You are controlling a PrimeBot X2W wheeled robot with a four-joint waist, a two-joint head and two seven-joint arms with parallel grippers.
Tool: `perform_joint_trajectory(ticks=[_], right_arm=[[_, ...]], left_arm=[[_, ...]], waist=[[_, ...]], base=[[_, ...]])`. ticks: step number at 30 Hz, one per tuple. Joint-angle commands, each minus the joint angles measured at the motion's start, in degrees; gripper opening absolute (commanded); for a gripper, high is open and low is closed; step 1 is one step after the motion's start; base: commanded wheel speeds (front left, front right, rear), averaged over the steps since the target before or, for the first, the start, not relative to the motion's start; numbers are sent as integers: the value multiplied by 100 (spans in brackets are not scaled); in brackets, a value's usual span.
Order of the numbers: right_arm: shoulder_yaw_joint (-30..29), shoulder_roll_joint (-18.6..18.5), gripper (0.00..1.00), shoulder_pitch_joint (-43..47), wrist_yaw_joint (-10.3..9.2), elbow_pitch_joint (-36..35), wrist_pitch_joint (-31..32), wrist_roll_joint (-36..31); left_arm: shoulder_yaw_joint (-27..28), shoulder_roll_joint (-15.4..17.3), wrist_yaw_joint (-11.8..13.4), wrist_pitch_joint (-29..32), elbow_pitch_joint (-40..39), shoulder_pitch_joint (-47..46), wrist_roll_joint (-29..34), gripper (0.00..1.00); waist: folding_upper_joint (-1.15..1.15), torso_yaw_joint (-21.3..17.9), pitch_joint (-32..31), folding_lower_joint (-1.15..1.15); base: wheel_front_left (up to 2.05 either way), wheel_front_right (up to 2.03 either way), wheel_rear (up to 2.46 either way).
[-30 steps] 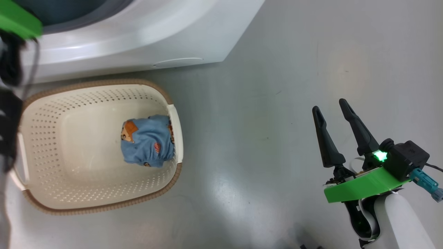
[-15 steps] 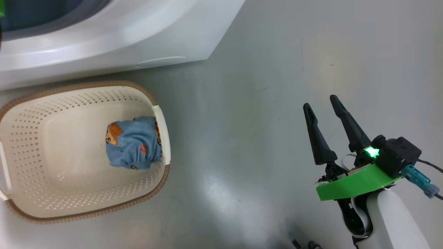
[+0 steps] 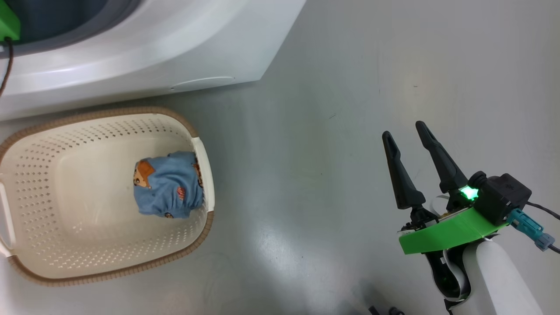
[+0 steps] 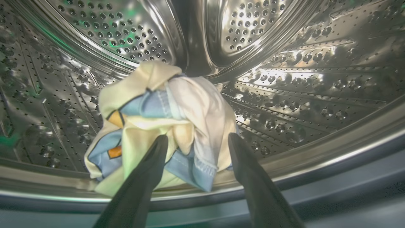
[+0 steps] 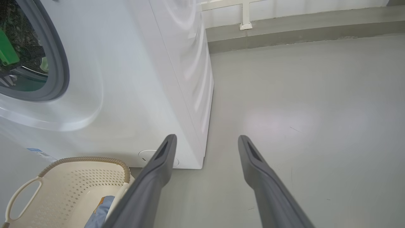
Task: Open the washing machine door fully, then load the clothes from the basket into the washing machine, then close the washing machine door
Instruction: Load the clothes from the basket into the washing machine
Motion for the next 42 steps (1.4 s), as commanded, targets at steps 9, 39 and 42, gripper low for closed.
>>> perform_joint_trajectory(ticks=[9,39,42], right_arm=[[75,-18,100,132,9,-121,-68,32],[-287,-306,100,463,9,-101,-68,-23],[-307,-360,100,542,9,-77,-68,-21]], left_arm=[[-134,121,-13,-116,-265,-24,-422,100],[1514,-225,-14,-198,-2929,2775,-125,100],[1753,-322,-14,-198,-3216,3195,48,100]], waist=[[0,111,-54,0],[0,661,-692,0],[0,721,-863,0]], base=[[0,0,0],[0,0,0],[0,0,0]])
